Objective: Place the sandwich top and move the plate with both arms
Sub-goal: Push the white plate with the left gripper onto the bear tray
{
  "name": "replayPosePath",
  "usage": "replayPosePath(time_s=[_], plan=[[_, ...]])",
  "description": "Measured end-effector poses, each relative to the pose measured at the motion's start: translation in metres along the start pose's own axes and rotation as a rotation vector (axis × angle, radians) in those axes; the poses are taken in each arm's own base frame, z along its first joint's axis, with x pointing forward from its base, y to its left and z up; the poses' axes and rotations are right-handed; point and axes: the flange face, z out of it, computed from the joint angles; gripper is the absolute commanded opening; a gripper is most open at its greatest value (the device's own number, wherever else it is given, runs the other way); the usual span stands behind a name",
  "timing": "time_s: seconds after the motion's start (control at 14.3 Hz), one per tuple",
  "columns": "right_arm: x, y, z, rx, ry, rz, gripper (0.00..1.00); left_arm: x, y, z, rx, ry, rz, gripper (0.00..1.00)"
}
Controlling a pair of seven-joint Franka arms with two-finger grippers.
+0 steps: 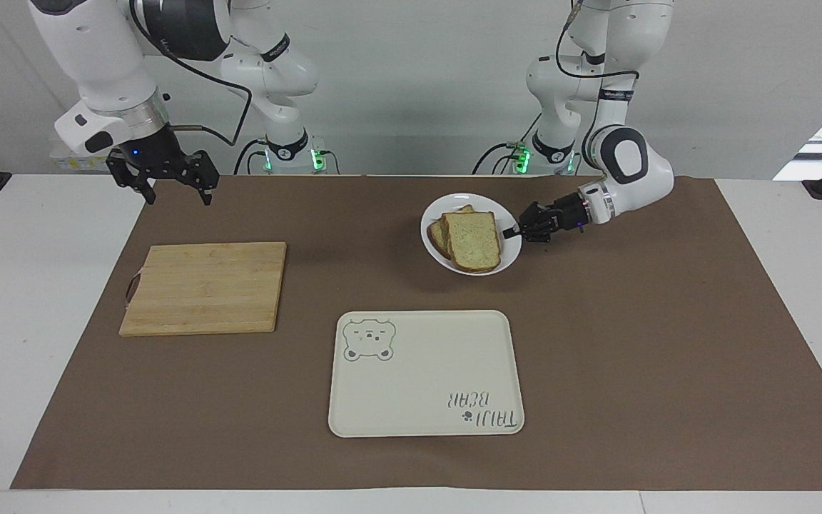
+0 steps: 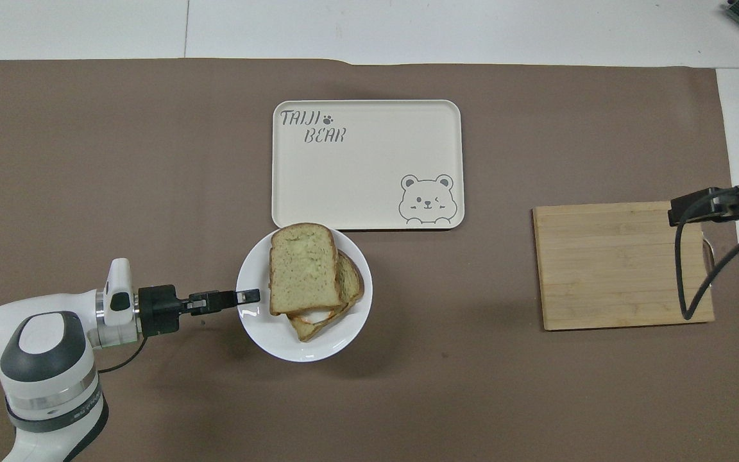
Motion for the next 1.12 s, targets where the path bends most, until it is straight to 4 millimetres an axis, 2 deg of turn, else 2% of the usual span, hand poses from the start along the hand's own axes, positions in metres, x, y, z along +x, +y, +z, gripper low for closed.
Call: replayPosePath(time_s=[0.28, 0.56, 0.7, 0.84, 0.98, 1.12], plan=[[0.000, 0.000, 0.000, 0.000, 0.000, 0.000, 1.00, 0.071, 0.009, 0.009, 0.080, 0.131, 0.027, 0.00], [0.000, 0.000, 0.000, 0.000, 0.000, 0.000, 1.00, 0.137, 0.028, 0.037, 0.126, 0.212, -0.058, 0.00], [0.000, 0.000, 0.000, 0.000, 0.000, 0.000, 1.00, 0.155, 0.026, 0.056, 0.129, 0.214, -0.075, 0.00], [0.000, 0.000, 0.000, 0.000, 0.000, 0.000, 1.00, 0.167, 0.013, 0.084, 0.148, 0.211, -0.080, 0.00], [0.000, 0.000, 0.000, 0.000, 0.000, 0.000, 1.00, 0.175, -0.001, 0.110, 0.156, 0.201, -0.086, 0.00], [0.000, 0.000, 0.000, 0.000, 0.000, 0.000, 1.00, 0.177, -0.006, 0.125, 0.156, 0.196, -0.090, 0.00]])
